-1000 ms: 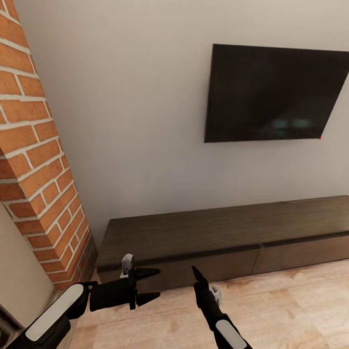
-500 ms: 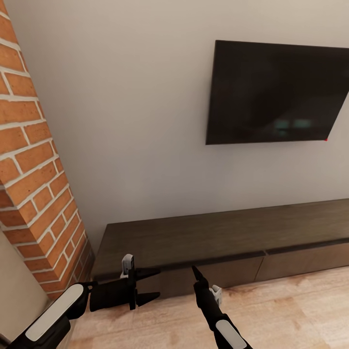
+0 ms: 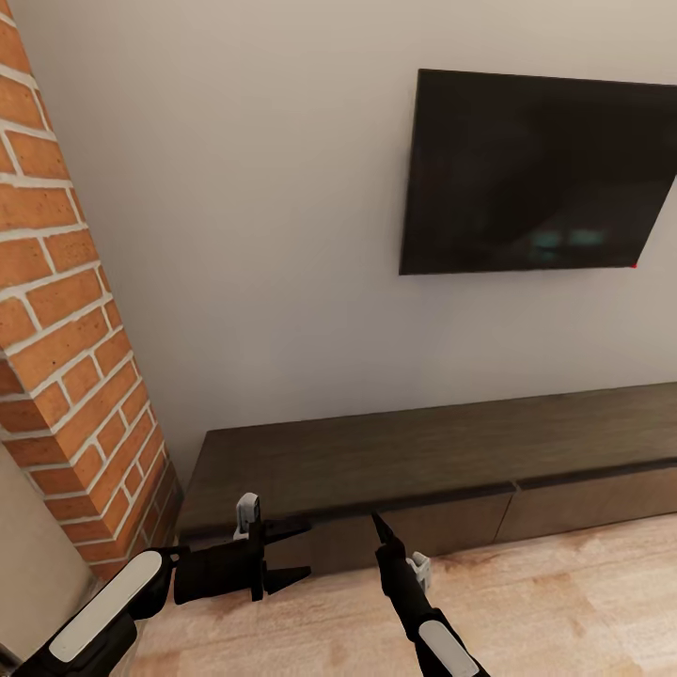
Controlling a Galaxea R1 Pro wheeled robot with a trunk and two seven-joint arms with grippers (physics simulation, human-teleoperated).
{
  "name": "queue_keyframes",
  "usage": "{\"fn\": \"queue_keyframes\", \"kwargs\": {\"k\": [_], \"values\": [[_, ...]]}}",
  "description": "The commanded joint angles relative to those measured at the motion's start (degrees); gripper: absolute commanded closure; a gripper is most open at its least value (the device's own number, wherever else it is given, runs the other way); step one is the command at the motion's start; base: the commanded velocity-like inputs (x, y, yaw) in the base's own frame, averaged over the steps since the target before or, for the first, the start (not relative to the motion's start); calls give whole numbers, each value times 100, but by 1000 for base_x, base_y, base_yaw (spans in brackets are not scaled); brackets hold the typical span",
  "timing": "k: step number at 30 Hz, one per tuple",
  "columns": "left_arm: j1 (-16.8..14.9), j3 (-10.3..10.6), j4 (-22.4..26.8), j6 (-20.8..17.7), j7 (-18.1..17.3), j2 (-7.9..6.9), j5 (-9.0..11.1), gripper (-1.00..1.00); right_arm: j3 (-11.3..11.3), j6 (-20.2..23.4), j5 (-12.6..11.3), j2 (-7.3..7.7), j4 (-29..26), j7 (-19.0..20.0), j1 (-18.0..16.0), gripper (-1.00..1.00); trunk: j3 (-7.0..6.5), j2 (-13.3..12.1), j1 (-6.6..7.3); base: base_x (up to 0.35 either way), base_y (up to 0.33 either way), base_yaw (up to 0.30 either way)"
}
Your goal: Place each of the two pumpkins and all three candles from the living room inside a cabinet in the living room (use any cabinet), then make sure every cabinet is closed, and position the cauldron so it is next to a table in the living room.
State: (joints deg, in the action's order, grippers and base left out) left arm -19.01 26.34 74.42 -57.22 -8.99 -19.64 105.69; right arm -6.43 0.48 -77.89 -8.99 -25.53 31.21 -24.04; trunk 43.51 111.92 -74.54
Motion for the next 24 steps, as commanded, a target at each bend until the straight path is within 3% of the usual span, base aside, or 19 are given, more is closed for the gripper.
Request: {"fn": "queue_keyframes", "kwargs": {"k": [1, 6, 13, 24], "values": [[-6, 11, -1, 0, -59, -5, -39, -100, -25, -2, -59, 3, 4, 31, -4, -100, 24, 44, -22, 0, 0, 0], [-6, 11, 2, 0, -59, -5, -39, -100, -25, -12, -59, 3, 4, 102, -4, -100, 113, 244, -132, 0, 0, 0], [-6, 11, 2, 0, -59, 3, -39, -100, -25, 48, -62, 14, 7, 626, -4, -100, 239, 525, -285, 0, 0, 0], [-6, 11, 10, 0, -59, 4, -39, -100, -25, 57, -65, 20, 12, 684, -4, -100, 437, 966, -527, 0, 0, 0]]}}
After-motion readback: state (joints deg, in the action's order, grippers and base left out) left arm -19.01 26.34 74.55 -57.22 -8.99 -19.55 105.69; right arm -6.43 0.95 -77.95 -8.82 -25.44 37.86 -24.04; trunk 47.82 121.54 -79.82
